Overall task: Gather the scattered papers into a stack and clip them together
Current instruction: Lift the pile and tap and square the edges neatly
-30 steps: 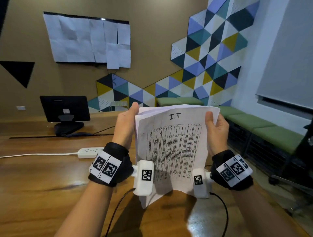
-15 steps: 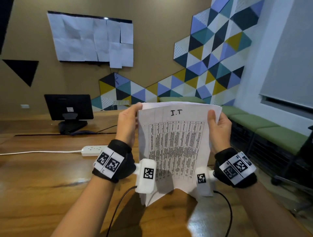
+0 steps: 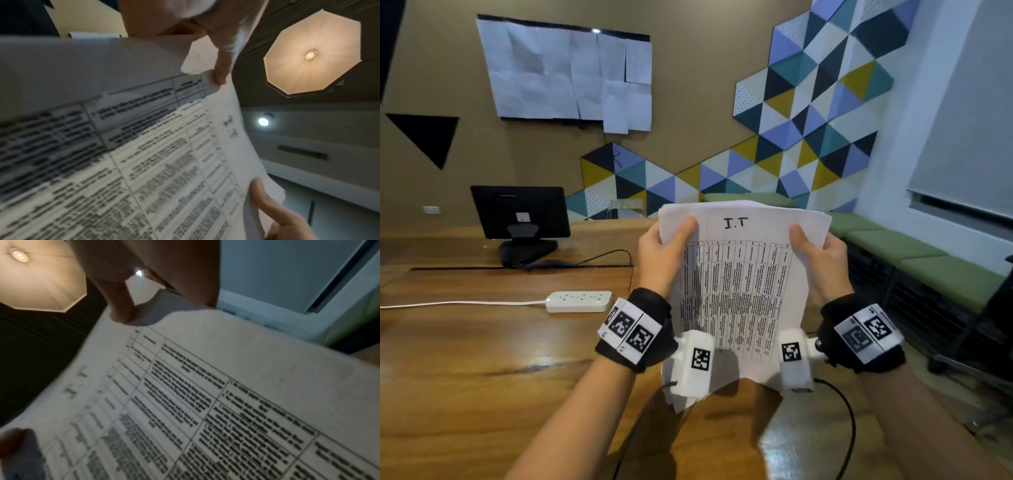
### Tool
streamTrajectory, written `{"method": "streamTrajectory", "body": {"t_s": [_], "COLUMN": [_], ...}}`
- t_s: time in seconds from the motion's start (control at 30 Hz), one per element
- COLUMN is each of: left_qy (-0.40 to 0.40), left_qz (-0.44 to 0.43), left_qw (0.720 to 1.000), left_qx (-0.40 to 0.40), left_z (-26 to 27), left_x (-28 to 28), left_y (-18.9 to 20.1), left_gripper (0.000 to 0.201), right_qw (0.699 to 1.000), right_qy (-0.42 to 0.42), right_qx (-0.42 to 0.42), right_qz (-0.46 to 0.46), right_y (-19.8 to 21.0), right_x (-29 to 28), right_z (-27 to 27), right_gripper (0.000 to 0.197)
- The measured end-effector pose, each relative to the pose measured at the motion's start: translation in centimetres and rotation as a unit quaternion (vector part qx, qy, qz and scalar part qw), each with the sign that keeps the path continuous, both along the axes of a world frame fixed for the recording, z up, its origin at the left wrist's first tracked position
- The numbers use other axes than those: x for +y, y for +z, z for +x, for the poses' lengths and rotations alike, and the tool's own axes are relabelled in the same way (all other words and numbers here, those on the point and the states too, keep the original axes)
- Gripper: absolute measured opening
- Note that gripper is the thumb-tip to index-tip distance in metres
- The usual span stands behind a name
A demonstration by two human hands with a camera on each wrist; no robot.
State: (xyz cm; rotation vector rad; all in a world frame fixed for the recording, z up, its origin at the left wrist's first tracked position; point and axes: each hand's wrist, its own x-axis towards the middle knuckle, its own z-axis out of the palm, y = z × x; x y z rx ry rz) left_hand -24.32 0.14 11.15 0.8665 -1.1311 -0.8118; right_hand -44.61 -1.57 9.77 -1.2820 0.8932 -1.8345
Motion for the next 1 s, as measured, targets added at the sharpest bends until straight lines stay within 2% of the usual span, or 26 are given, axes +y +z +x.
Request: {"method": "streamTrajectory", "body": {"t_s": [0.03,0.07,0.13,0.27,0.37,0.47,0.5,0.6,0.7,0.8,1.0], "left_qy": [0.014,0.026,0.043,0.079,0.094,0.063,0.043,-0.044,-0.065,-0.074,-0.089], "left_qz": [-0.010,-0.020,-0.033,-0.021,-0.005,0.026,0.014,-0.073,-0.064,-0.024,-0.019], "left_qw": [1.000,0.999,0.998,0.996,0.995,0.995,0.998,0.994,0.991,0.995,0.995], "left_qx": [0.004,0.009,0.027,0.042,0.038,0.069,0.052,-0.065,-0.101,-0.065,-0.035], "left_z": [-0.3,-0.5,-0.9,-1.1,-1.1,-0.7,-0.6,0.3,1.2,1.1,0.7], "left_x": [0.0,-0.3,-0.2,-0.5,-0.7,-0.2,0.1,0.4,-0.5,-0.7,-0.8], "left_y": [0.3,0.4,0.8,1.0,1.2,1.6,1.5,0.4,-1.0,-1.0,-1.4], "left_gripper": [0.008,0.008,0.011,0.023,0.030,0.042,0.042,0.054,0.064,0.038,0.024], "right_qw": [1.000,1.000,0.999,0.999,0.999,0.998,0.998,0.998,0.996,0.995,0.996], "right_qy": [-0.005,-0.008,-0.007,0.021,0.045,0.058,0.058,0.057,0.076,0.067,0.055], "right_qx": [-0.002,-0.006,-0.012,-0.014,-0.005,0.011,0.014,0.016,0.026,0.039,0.037], "right_qz": [-0.004,-0.018,-0.041,-0.024,-0.007,0.019,0.026,0.029,0.038,0.056,0.055], "right_y": [0.1,0.0,0.1,-0.5,-0.7,-0.6,-0.6,-0.6,-0.9,-1.3,-1.7], "right_x": [0.1,0.0,0.3,0.4,0.5,0.4,0.5,0.4,0.3,0.0,-0.2], "right_z": [0.0,-0.1,-0.4,-1.4,-1.7,-1.6,-1.5,-1.8,-1.9,-1.2,-1.4], "right_gripper": [0.007,0.011,0.034,0.057,0.063,0.063,0.063,0.065,0.073,0.091,0.083]}}
